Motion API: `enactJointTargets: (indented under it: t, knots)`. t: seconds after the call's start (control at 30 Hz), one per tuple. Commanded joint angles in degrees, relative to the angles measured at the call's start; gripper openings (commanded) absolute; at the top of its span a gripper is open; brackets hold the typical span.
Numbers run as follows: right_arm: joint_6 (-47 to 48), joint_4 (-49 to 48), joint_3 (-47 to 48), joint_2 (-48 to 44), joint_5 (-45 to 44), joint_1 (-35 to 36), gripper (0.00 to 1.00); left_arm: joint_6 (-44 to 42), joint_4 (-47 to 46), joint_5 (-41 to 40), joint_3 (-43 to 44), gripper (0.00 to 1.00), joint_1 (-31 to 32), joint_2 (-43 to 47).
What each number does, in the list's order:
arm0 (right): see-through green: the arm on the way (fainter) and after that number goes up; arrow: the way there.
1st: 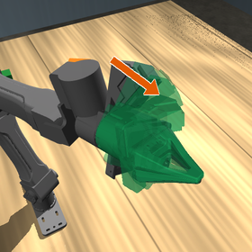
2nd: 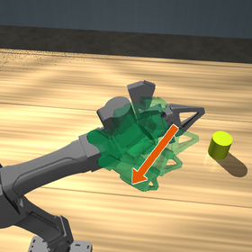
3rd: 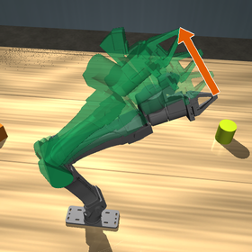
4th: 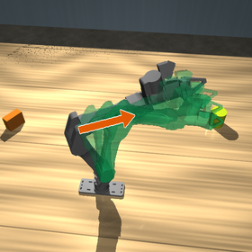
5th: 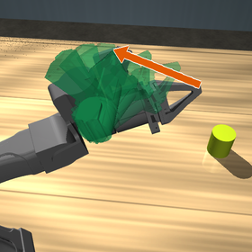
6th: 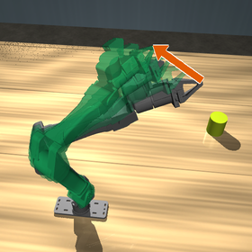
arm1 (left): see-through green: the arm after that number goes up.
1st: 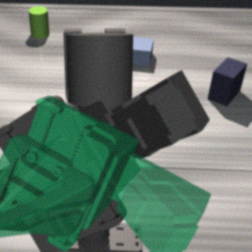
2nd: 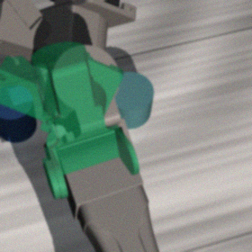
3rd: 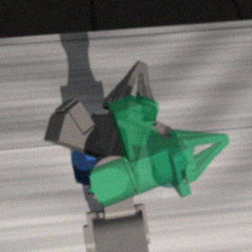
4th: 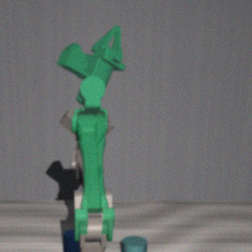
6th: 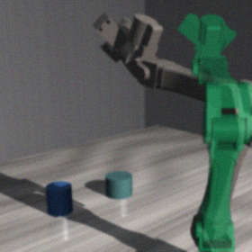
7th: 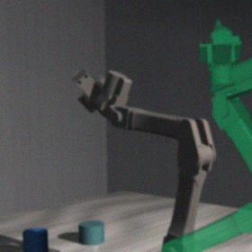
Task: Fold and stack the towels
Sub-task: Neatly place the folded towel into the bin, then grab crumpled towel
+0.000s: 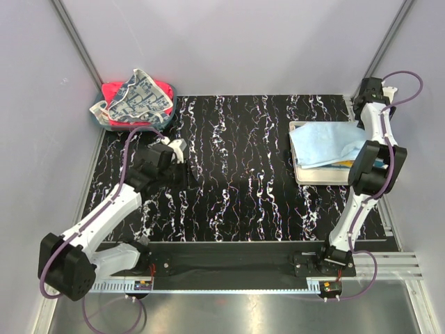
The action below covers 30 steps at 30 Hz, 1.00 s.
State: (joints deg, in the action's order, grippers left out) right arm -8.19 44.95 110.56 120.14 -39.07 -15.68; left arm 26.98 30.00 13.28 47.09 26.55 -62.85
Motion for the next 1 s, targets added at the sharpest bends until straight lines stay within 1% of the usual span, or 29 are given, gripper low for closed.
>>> enactJointTargets:
  t: [0.0,0.1,0.2,0.23,0.27,0.33,0.4,0.43,0.57,0.6,0.67,0.7,0.73,0.77,0.8,0.83,0.87,0.9,0.93,0.97]
  knots:
    - [1.33,-3.38,2.02,0.71,-2.15,-0.67,0.59,-0.44,-1.61,0.43,1.07,0.35,-0.18,-0.61]
    - [0.72,-1.36,4.13,0.98,-0.58,-0.67,0.74,-0.44,-1.78,0.61,1.16,0.35,-0.27,-1.05]
    - [-0.77,1.19,5.89,-0.25,2.67,-0.67,0.76,-0.26,-2.05,0.87,1.34,0.35,-0.27,-1.57]
    - [-1.39,1.8,5.98,-1.56,6.08,-0.67,0.76,-0.26,-2.14,0.87,1.34,0.35,-0.18,-1.66]
    - [-2.61,2.59,5.72,-2.44,7.68,-0.58,0.76,-0.26,-2.05,0.87,1.42,0.35,-0.18,-1.75]
    - [-4.03,2.51,3.44,-5.51,13.56,-0.23,0.76,-0.18,-2.05,0.78,1.51,0.35,-0.18,-2.01]
    - [-5.6,1.46,0.72,-8.24,16.73,1.0,0.76,0.0,-2.23,0.61,1.34,0.36,-0.27,-2.19]
    - [-5.7,0.59,-2.6,-10.95,19.36,1.7,0.77,0.0,-2.4,0.43,1.42,0.36,-0.27,-2.19]
    - [-7.89,-4.95,-11.32,-18.26,22.81,7.93,0.79,0.26,-1.88,-2.29,2.65,0.38,-0.27,-2.36]
    - [-8.77,-6.0,-15.51,-19.92,23.07,11.17,0.79,0.79,-1.53,-3.16,4.13,0.39,-0.35,-2.37]
    - [-10.78,-10.83,-20.19,-24.76,24.91,15.22,0.79,2.53,-1.87,-7.37,6.07,0.41,-0.27,-2.89]
    - [-11.67,-12.85,-25.43,-26.25,26.66,20.03,0.8,3.59,-2.05,-9.74,8.87,0.41,-0.79,-4.46]
    - [-12.37,-16.96,-27.92,-28.88,27.46,22.08,0.8,4.65,-2.14,-12.89,11.07,0.41,-1.58,-5.95]
    - [-13.69,-18.74,-30.12,-29.69,28.95,23.93,0.8,7.18,-2.22,-14.93,13.09,0.41,-2.8,-7.53]
    - [-14.57,-20.15,-33.62,-30.31,31.4,27.77,0.8,8.77,-3.01,-17.38,16.94,0.41,-5.43,-10.86]
    - [-15.1,-22.43,-34.96,-30.83,32.47,29.46,0.8,10.09,-3.97,-21.93,18.63,0.42,-6.67,-12.54]
    - [-15.63,-23.06,-36.02,-30.93,33.17,31.31,0.8,11.76,-4.68,-24.42,20.3,0.42,-7.9,-14.39]
    - [-15.81,-23.5,-37.51,-30.75,33.88,32.63,0.8,12.65,-4.95,-27.66,22.67,0.46,-9.83,-16.76]
    - [-15.9,-23.85,-38.05,-30.32,34.23,35.43,0.8,13.53,-4.86,-33.09,27.04,0.46,-10.89,-21.3]
    - [-15.46,-23.68,-38.31,-30.05,34.58,36.5,0.8,14.75,-4.86,-35.06,29.52,0.46,-12.03,-24.22]
